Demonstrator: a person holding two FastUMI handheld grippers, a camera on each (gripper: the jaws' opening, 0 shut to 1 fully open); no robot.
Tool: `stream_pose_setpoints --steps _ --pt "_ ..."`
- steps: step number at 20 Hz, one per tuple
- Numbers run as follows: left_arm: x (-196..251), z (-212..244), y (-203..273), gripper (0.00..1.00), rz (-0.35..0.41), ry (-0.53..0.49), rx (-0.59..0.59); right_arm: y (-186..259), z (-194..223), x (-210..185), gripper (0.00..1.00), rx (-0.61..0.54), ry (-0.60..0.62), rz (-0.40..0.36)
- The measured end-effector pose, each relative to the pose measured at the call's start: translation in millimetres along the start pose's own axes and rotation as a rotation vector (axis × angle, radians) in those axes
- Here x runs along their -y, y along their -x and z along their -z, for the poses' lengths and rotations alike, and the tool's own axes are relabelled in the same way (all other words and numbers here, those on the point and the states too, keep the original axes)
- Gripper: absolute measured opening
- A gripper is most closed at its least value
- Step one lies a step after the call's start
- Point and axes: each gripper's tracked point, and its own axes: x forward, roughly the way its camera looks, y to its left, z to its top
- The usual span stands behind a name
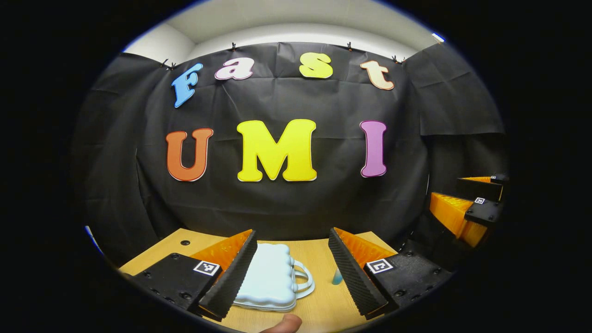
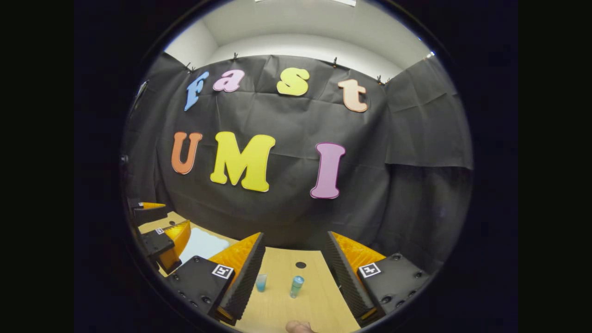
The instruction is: First open the suitcase, pack the skin care products into it, and then close the suitcase.
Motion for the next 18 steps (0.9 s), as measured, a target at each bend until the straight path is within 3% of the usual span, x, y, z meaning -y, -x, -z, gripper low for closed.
stream_pose_setpoints --steps 5,8,13,18 --pt "-1 10 -4 0.99 -0.018 -0.066 -0.001 2 6 9 0.80 -0.001 0.002 -0.003" --pt "-13 32 -13 0.99 -0.062 -0.185 -0.024 -2 11 32 0.80 0.000 0.001 0.027" --pt "-13 93 -40 0.99 -0.078 -0.518 -0.071 -16 24 85 0.79 -0.014 0.007 0.102" --pt "-6 150 -63 0.99 -0.076 -0.839 -0.111 -29 38 125 0.79 -0.018 -0.022 0.121"
